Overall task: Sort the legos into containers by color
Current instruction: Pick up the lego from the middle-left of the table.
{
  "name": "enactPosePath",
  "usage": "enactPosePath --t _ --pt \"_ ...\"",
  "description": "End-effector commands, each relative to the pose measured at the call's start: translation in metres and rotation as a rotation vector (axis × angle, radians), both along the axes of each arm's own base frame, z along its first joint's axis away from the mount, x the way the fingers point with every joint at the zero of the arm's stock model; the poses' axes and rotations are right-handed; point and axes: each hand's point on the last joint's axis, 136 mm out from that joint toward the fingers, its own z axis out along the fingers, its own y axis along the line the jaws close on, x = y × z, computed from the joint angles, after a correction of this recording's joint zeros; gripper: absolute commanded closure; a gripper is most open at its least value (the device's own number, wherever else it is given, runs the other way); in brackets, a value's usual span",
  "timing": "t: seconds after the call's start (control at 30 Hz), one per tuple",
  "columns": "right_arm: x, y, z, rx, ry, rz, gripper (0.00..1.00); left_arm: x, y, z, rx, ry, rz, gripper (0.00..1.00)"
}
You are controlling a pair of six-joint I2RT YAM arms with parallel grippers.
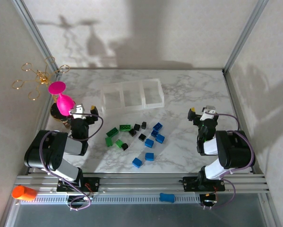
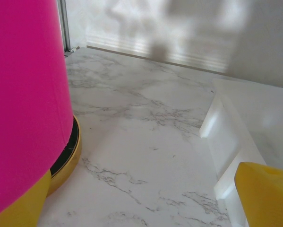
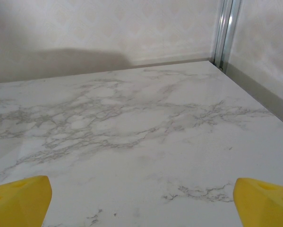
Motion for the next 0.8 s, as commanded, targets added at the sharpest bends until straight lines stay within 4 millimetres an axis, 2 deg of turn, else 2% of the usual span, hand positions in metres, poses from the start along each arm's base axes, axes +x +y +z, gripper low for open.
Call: enactPosePath --t 0.0,0.6,0.77 --pt "0.005 -0.002 0.012 -0.011 -0.042 -0.004 0.01 0.005 0.001 0.01 -0.014 -0.038 -0.001 0.01" --pt "0.005 -0.002 0.013 -0.012 -0.045 -0.005 0.01 0.004 0.001 0.011 -0.012 -0.041 -0.001 0.01" --pt "0.008 0.0 0.016 -0.015 -0.007 0.006 0.01 0.014 -0.002 0.021 -0.011 0.011 -0.012 0.01"
